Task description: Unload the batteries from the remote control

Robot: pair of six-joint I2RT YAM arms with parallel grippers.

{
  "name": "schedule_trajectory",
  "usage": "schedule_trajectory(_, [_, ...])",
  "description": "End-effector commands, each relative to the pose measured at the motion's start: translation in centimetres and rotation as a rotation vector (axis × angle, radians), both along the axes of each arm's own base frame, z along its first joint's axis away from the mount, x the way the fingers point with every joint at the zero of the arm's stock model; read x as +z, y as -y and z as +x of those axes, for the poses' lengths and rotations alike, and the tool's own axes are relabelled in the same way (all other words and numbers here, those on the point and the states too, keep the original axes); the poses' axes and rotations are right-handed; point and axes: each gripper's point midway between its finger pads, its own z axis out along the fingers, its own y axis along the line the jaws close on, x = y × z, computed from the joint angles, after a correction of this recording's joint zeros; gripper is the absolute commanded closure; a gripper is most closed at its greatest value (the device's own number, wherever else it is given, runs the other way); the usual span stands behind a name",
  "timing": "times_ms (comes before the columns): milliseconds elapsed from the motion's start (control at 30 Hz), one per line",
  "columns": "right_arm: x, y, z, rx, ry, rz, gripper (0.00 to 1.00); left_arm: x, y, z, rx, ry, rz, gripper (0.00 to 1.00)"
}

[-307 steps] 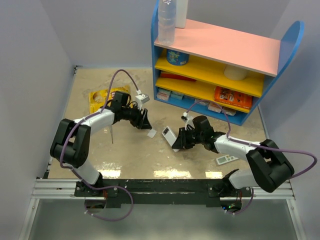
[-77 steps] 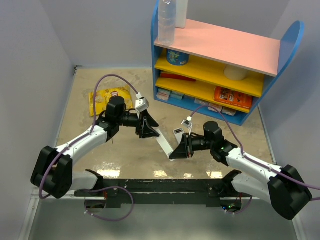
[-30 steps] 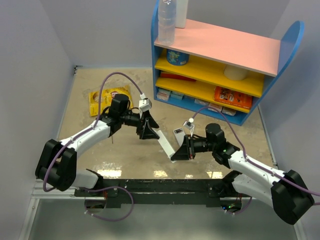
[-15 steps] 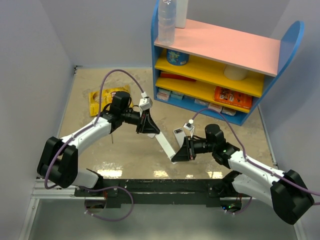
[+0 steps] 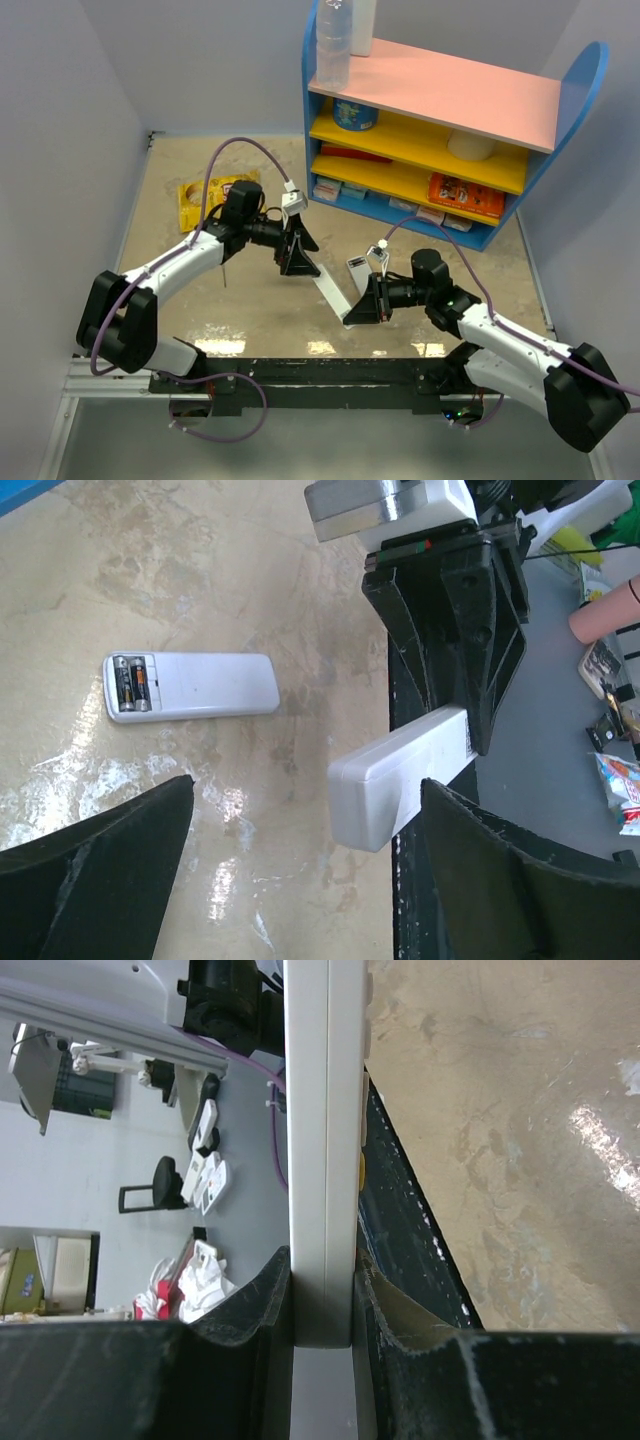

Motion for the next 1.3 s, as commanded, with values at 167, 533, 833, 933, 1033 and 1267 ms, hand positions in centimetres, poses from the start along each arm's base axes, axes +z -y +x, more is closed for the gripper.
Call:
schedule_trajectory(167, [4.0, -1.3, 1.8, -0.017, 0.119, 0.097, 1.00, 2.5, -0.1, -0.8, 0.088, -0.024, -0.077, 0.00])
schedule_trajectory(533, [5.4, -1.8, 2.5, -0.037, 0.112, 0.147, 1.00, 3.9, 0.2, -1.8, 0.168, -0.067, -0.257, 0.05])
schedule_trajectory(833, [5.9, -2.0, 2.6, -0.040, 0.105, 0.166, 1.00, 3.7, 1.0, -1.8, 0.183, -0.079, -0.302, 0.15])
schedule_trajectory(933, [6.1, -2.1, 2.6, -0.037, 0.103, 0.174, 1.00, 3.1, 1.4, -1.8, 0.171, -0.096, -0.299, 0.20])
schedule_trajectory(1033, [6.2, -2.1, 2.6, -0.037, 0.106, 0.176, 1.00, 2.8, 1.6, -2.1, 0.159, -0.099, -0.299, 0.21])
schedule_trajectory(1267, [6.4, -2.1, 2.5, -0.033, 0.098, 0.189, 1.00, 2.1, 1.8, -1.8, 0.167, -0.079, -0.279, 0.31])
